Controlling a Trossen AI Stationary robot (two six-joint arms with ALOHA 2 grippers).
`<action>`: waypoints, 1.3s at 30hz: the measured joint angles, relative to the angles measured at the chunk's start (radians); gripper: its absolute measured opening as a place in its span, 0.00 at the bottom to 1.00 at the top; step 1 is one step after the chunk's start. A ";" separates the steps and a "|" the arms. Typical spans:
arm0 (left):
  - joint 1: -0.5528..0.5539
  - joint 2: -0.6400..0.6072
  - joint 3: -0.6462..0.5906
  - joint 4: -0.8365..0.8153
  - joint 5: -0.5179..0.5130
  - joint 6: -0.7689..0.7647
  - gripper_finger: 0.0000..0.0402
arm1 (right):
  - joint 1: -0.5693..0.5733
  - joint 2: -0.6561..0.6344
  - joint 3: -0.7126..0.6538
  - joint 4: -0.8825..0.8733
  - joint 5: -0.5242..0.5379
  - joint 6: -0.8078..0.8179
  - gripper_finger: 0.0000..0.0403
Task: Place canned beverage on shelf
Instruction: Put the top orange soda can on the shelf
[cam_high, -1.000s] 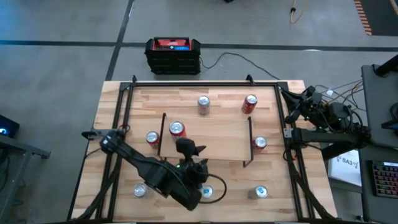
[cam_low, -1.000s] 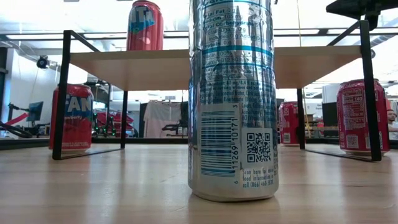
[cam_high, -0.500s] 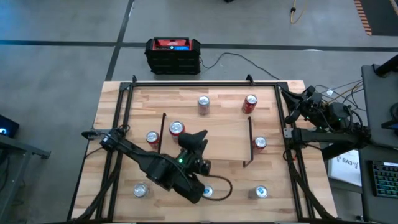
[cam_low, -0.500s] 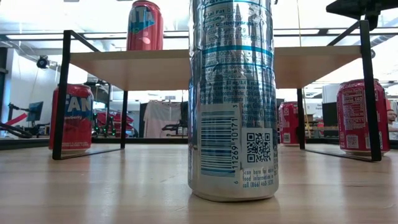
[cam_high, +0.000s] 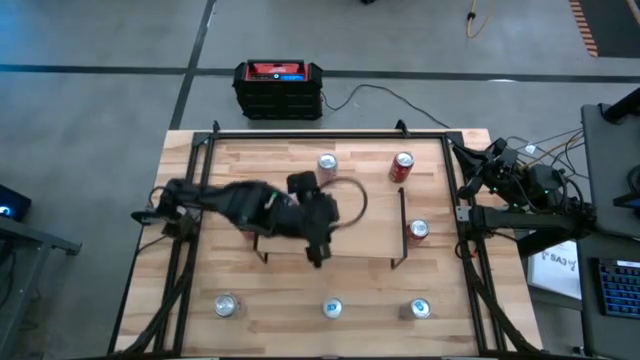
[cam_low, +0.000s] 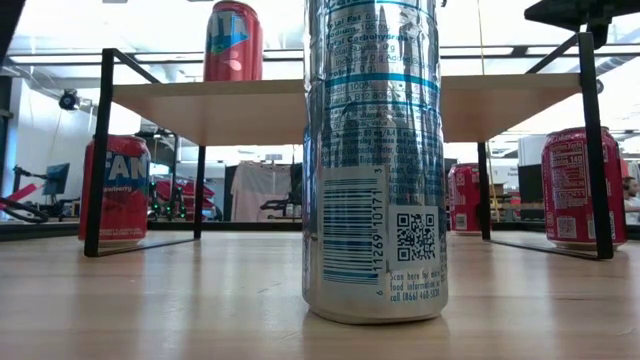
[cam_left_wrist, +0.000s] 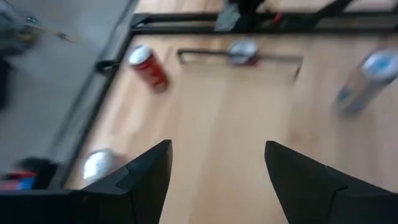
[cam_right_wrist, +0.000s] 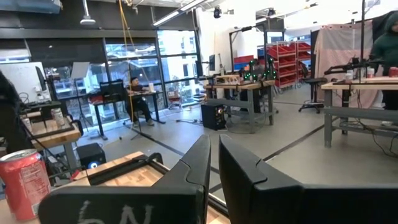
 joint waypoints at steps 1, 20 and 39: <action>0.007 0.001 0.000 0.038 0.021 0.000 0.60 | 0.000 0.000 0.000 0.000 0.000 0.000 0.06; 0.009 0.058 -0.077 0.585 -0.101 0.129 0.60 | 0.000 0.000 0.000 0.000 0.000 0.000 0.06; -0.187 0.059 -0.391 0.876 -0.768 -0.076 0.60 | 0.000 0.000 0.000 0.000 0.000 0.000 0.06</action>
